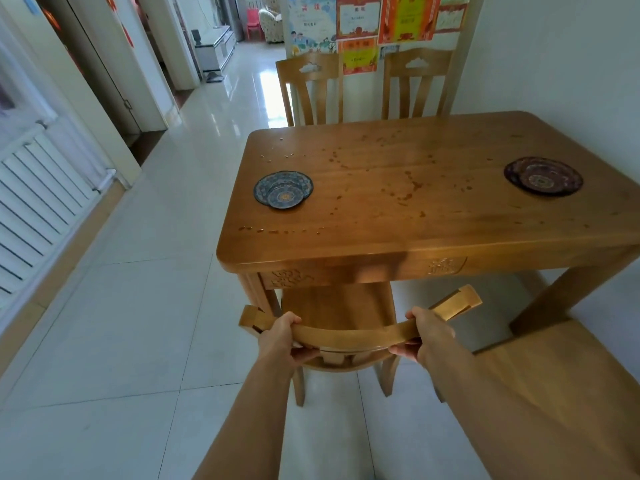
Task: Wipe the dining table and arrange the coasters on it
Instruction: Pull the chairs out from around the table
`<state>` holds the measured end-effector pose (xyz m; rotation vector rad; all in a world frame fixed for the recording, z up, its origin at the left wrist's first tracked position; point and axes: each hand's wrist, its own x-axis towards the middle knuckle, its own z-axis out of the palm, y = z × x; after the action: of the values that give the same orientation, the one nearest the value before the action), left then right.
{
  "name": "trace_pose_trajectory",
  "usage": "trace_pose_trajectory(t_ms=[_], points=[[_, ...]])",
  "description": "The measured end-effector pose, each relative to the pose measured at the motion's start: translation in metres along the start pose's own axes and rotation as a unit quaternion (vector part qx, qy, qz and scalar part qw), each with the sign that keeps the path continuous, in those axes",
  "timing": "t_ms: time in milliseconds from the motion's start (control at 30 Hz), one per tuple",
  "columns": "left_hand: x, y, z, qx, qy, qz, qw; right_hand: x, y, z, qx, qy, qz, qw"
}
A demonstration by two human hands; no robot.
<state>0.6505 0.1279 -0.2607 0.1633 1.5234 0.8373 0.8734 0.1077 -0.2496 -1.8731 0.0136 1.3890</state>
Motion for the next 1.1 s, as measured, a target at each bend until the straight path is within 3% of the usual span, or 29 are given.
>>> trace_pose_trajectory(t_ms=[533, 1100], points=[[0.05, 0.062, 0.042, 0.009, 0.024, 0.008, 1.0, 0.047, -0.067, 0.05, -0.001, -0.04, 0.003, 0.999], [0.06, 0.086, 0.055, 0.017, 0.039, 0.05, 0.998, 0.061, -0.09, 0.063, 0.004, -0.089, -0.01, 0.996]])
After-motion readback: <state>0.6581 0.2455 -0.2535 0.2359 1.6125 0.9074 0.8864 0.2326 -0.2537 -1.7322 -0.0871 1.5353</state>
